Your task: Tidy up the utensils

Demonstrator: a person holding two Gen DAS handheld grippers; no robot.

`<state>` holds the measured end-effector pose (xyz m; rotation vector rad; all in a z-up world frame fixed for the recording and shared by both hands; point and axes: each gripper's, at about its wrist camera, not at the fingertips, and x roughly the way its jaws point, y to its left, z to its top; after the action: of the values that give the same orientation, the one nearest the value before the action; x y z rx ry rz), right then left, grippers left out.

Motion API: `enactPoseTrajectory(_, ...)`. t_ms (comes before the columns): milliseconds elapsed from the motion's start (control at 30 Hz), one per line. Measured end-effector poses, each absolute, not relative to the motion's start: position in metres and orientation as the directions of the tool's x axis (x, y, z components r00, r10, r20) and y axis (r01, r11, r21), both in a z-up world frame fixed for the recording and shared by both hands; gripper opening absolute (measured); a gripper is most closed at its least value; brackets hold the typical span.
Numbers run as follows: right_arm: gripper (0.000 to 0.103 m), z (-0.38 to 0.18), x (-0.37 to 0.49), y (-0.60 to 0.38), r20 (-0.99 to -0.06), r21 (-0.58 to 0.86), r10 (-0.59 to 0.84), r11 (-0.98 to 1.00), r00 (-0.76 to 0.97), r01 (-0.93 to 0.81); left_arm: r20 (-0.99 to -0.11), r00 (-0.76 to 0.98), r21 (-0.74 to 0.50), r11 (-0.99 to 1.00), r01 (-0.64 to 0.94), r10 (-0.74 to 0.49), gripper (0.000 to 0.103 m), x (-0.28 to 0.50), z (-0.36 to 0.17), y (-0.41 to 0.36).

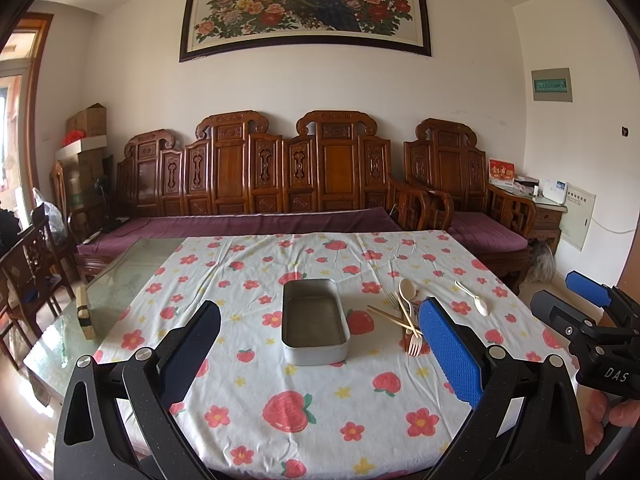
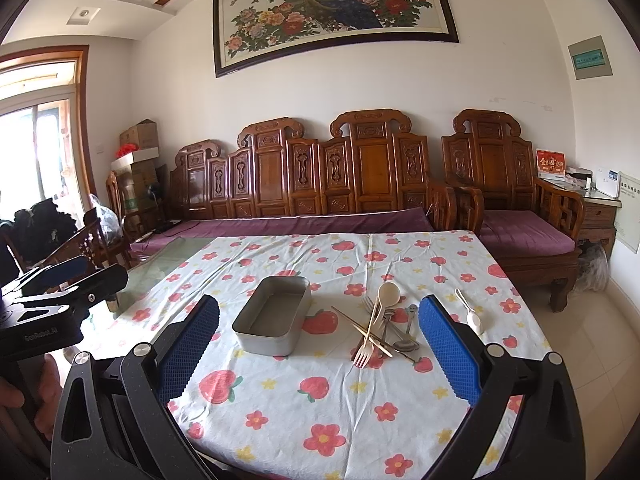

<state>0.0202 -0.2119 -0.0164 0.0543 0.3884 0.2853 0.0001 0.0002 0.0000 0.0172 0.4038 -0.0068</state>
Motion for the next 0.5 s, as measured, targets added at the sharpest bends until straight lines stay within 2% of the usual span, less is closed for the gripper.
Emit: enactPoseTrajectory(500,0.1,-0.0157,0.0204,-0.2117,-0.366,0.107,0.286,0.958,0.886,-0.265,-0.386,0.922,0.016,1.0,0.011,-0.004,0.096,0.0002,-0.0013,-0.0029)
